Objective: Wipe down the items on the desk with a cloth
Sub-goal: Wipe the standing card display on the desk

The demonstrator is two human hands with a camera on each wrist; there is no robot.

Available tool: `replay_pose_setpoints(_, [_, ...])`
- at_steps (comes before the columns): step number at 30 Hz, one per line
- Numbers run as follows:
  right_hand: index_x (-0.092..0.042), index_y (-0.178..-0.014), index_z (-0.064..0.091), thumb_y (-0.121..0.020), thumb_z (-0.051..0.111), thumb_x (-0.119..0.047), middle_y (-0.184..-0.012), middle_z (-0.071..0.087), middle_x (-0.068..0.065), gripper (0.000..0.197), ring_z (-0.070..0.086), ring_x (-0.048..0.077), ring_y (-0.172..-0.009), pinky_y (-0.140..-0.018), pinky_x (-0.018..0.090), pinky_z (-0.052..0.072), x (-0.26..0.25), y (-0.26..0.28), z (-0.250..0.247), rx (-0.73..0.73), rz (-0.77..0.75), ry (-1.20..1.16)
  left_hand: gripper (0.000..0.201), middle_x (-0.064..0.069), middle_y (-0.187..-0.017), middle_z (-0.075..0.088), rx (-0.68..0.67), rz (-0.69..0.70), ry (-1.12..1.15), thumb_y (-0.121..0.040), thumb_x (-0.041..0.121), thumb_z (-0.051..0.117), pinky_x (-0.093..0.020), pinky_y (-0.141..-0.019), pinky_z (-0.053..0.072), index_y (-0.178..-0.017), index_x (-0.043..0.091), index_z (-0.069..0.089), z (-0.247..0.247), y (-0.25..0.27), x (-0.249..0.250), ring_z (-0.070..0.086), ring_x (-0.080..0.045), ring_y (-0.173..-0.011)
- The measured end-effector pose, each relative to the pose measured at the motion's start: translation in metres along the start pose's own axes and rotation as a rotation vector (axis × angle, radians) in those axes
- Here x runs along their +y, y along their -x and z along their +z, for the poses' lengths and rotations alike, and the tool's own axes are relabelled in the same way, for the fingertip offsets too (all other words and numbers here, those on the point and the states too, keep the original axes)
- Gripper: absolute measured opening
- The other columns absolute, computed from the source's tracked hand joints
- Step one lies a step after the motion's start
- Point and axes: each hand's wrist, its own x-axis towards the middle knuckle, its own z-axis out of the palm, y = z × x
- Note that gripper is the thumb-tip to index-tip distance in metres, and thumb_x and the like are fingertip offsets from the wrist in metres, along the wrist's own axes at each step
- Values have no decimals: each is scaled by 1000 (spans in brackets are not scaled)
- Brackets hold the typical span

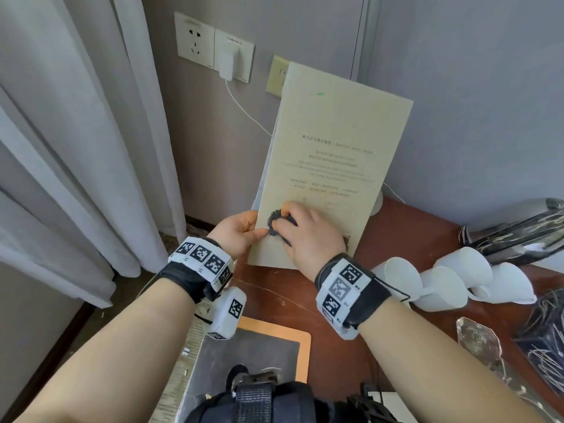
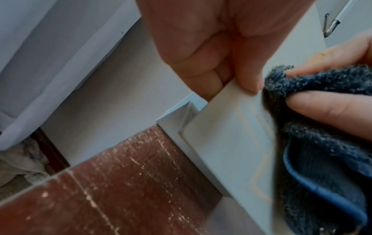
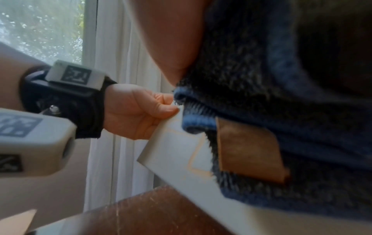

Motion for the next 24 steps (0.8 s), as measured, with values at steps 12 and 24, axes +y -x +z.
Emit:
replay_pose_setpoints(12, [-10, -78, 65, -60, 76, -7, -84, 59, 10, 21, 57, 30, -62, -42, 24, 38, -1, -13, -7, 45, -78, 12, 28, 18, -45, 53, -5, 47, 3, -91, -1, 52, -7, -49, 36, -71, 19, 50, 4, 3, 12, 48, 6, -43])
replay_pose_setpoints(24, [-11, -82, 66, -65, 75, -6, -88, 59, 10, 20, 57, 30, -68, -50, 23, 29, 8, -38, -28, 158, 72, 5, 24, 14, -63, 65, -23, 27, 17, -92, 1, 52, -15, -64, 48, -81, 21, 57, 0, 3, 12, 61, 5, -60])
